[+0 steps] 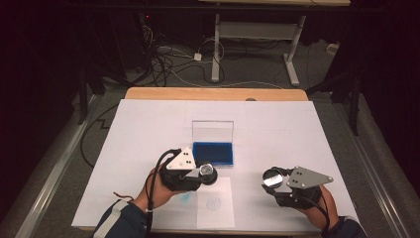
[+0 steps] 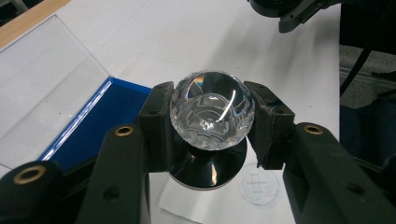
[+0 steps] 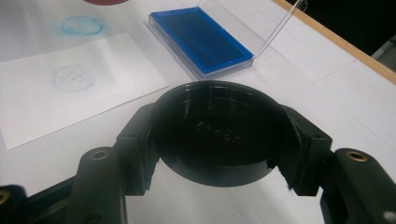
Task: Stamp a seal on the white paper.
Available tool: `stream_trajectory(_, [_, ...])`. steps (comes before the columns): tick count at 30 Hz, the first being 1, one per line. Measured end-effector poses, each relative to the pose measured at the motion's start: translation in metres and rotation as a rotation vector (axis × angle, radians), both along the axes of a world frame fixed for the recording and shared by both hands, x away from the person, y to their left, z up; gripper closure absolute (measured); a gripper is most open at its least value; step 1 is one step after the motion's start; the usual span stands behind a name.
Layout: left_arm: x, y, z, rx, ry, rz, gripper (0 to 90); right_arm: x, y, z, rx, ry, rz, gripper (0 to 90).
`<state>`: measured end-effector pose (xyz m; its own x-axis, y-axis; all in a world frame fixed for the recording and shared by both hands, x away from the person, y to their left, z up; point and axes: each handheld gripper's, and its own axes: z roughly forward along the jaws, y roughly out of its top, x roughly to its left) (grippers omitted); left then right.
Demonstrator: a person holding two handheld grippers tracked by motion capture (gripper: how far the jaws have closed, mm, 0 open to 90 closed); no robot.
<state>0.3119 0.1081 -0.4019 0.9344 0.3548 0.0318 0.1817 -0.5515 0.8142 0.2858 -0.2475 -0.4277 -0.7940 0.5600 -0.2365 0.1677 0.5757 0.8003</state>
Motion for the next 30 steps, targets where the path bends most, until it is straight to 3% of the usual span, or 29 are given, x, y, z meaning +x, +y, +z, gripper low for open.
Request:
stream_trajectory(10, [-0.018, -0.004, -0.013, 0.015, -0.001, -0.037, 54.2, 0.0, 0.0, 0.0, -0.003, 0.005, -0.002, 39.0])
stream_trajectory(12, [-0.018, -0.005, -0.017, 0.008, 0.019, -0.054, 54.2, 0.0, -0.001, -0.001, -0.002, 0.005, -0.005, 39.0])
stream_trajectory(25, [-0.023, -0.021, -0.04, 0.079, 0.059, -0.096, 54.1, -0.001, -0.001, -0.001, -0.009, 0.008, -0.002, 39.0])
stream_trajectory(30, [-0.022, -0.022, -0.044, 0.083, 0.07, -0.102, 54.1, -0.001, 0.0, -0.001, -0.013, 0.009, -0.001, 39.0])
